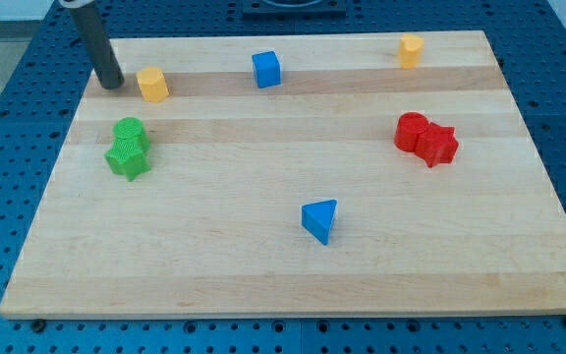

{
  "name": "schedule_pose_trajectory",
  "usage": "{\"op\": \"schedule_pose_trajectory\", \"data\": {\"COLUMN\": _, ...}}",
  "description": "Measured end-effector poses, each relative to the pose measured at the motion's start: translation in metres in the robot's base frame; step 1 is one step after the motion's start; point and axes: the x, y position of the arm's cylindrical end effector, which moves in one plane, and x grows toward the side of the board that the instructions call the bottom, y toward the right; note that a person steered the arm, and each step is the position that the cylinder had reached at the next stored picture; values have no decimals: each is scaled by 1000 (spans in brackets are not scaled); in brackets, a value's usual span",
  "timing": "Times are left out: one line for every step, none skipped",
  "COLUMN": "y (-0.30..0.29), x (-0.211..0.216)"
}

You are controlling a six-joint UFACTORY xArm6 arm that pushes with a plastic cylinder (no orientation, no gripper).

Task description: Push the yellow hexagon towards the top right

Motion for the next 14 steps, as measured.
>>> {"op": "schedule_pose_trajectory", "data": {"y": 43, "x": 3}}
{"op": "schedule_pose_trajectory", "data": {"y": 94, "x": 16}}
{"op": "schedule_pose_trajectory", "data": {"y": 90, "x": 63}}
{"op": "schedule_pose_trajectory", "data": {"y": 71, "x": 76}}
{"op": "schedule_pose_trajectory", "data": {"y": 96, "x": 91}}
{"op": "schedule_pose_trajectory", "data": {"y": 121, "x": 76}}
{"op": "schedule_pose_trajectory", "data": {"y": 150, "x": 56}}
{"op": "schedule_pose_trajectory", "data": {"y": 186, "x": 58}}
{"op": "schedule_pose_trajectory", "data": {"y": 200, "x": 35}}
{"op": "schedule_pose_trajectory", "data": {"y": 226, "x": 12}}
{"op": "schedule_pose_trajectory", "data": {"y": 251, "x": 23}}
{"op": "schedule_pose_trajectory", "data": {"y": 265, "x": 23}}
{"op": "schedule_pose_trajectory", "data": {"y": 267, "x": 23}}
{"op": "schedule_pose_trajectory", "data": {"y": 267, "x": 22}}
